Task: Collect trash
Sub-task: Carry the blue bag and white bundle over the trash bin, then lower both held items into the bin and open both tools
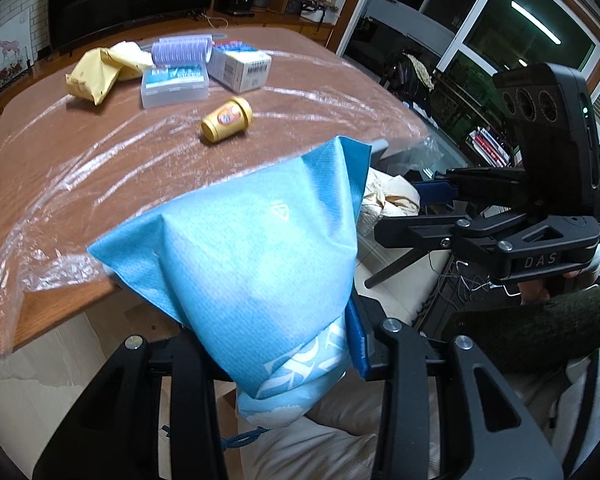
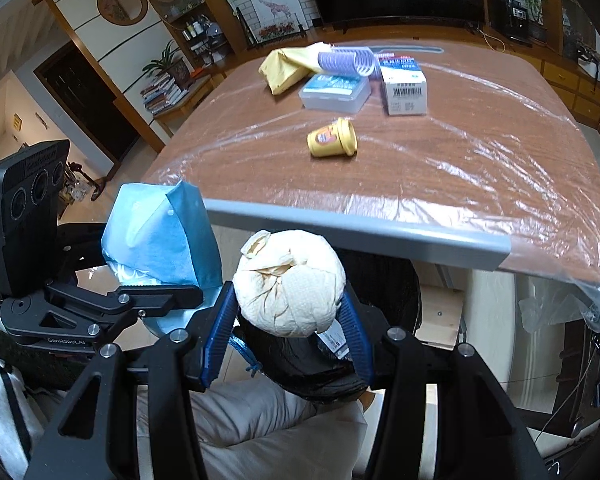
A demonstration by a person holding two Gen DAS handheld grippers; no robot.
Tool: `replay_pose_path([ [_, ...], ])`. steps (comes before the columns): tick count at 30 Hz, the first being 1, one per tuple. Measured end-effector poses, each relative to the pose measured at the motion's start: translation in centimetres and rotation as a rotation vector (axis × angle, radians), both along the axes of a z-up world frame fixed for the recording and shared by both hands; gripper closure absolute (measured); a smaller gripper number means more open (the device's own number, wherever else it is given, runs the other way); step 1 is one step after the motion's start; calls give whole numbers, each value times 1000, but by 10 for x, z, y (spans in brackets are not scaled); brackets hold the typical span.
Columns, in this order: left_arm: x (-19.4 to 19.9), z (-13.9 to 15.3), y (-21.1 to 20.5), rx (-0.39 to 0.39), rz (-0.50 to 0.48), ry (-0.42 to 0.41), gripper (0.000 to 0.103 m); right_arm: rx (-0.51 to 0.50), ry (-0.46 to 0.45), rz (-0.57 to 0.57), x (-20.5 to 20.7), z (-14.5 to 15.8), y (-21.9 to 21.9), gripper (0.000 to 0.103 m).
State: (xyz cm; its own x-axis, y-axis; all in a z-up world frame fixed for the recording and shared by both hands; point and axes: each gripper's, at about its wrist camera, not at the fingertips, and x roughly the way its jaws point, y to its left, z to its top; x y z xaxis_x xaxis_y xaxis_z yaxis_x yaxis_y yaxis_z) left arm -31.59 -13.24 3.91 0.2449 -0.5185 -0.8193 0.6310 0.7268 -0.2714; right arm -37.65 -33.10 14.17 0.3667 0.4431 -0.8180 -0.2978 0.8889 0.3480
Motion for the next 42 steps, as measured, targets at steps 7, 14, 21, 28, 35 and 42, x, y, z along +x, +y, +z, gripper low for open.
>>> replay_pose_path([
  [7, 0, -18, -4, 40, 1, 14, 62, -34, 26, 12, -1, -16, 1, 53],
  [14, 1, -33, -7, 82, 3, 21, 62, -51, 43, 24, -3, -27, 2, 53],
  [21, 4, -44, -6, 102, 13, 33, 62, -65, 52, 36, 1, -36, 6, 53],
  [28, 4, -54, -10, 135, 13, 28, 62, -81, 68, 41, 5, -48, 7, 53],
  [35, 9, -65, -13, 157, 18, 37, 62, -78, 84, 26, 14, -61, 5, 53],
  [42, 14, -77, -12, 175, 18, 50, 62, -95, 111, 24, 20, -75, 7, 53],
])
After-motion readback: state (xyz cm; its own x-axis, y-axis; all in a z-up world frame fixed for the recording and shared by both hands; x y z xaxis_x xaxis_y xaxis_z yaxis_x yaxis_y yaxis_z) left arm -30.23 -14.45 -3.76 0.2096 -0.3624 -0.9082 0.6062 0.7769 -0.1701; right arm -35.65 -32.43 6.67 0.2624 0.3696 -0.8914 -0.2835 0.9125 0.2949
